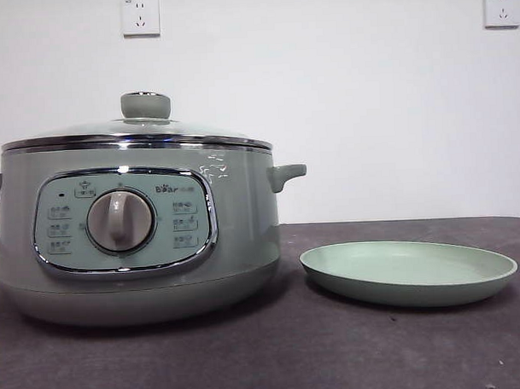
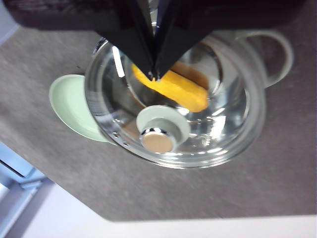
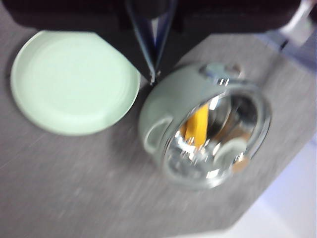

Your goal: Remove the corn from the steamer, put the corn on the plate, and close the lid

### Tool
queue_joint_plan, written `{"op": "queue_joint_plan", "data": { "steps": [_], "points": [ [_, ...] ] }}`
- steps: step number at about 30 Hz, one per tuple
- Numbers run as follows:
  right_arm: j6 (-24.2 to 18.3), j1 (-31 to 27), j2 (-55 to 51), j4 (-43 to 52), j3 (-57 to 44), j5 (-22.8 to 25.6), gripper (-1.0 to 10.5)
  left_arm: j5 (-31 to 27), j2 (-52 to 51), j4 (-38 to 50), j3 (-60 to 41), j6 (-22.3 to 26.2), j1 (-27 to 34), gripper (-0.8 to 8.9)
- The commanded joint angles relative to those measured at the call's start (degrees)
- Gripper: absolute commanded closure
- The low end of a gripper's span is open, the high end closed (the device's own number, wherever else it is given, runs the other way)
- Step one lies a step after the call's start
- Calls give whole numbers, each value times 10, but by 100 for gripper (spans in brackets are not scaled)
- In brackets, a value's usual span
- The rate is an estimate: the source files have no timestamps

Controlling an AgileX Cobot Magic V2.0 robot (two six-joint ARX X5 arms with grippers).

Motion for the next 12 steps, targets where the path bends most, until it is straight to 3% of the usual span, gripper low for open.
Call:
{"op": "queue_joint_plan", "data": {
  "steps": [1, 2, 5, 6, 8, 12],
  "points": [
    [-54, 4, 28, -31, 10, -20, 938, 24, 40, -6, 28, 19, 0, 797],
    [-55, 7, 37, -34, 10, -23, 901, 31, 53, -6, 38, 19, 0, 736],
    [-54, 16, 56, -34, 10, -21, 631, 40, 86, -6, 60, 15, -1, 484],
    [-53, 19, 61, -33, 10, -20, 539, 40, 97, -6, 67, 14, -4, 443],
    [-51, 23, 70, -31, 10, -18, 463, 40, 115, -7, 80, 14, -11, 431],
    [-43, 31, 79, -21, 10, -18, 471, 30, 154, 4, 106, 14, -34, 431]
  ]
}}
